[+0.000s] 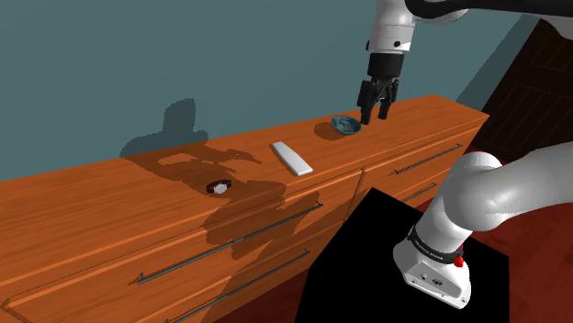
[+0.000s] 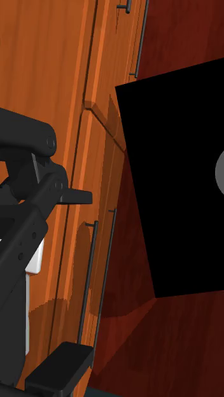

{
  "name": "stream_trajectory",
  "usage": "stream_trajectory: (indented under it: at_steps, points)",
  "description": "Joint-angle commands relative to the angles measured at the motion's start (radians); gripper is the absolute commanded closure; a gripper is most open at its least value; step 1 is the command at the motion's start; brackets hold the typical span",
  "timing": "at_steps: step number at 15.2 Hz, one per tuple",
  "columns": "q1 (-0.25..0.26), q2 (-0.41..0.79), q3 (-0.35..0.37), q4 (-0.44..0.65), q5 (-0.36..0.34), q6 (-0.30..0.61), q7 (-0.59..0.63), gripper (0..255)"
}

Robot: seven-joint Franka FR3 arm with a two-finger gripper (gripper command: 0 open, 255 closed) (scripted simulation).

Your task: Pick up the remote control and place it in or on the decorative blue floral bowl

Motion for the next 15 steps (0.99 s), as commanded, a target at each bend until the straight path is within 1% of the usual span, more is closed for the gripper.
stream_trajectory:
  at_steps: [1,8,15]
  points:
    - [0.0,0.0,0.0,0.0,0.0,0.0,0.0,0]
    - [-0.009,0.168,0.05,-0.05,-0.001,0.266,0.052,0]
    - [-0.023,0.39,0.09,-0.027,-0.023,0.511,0.115,0]
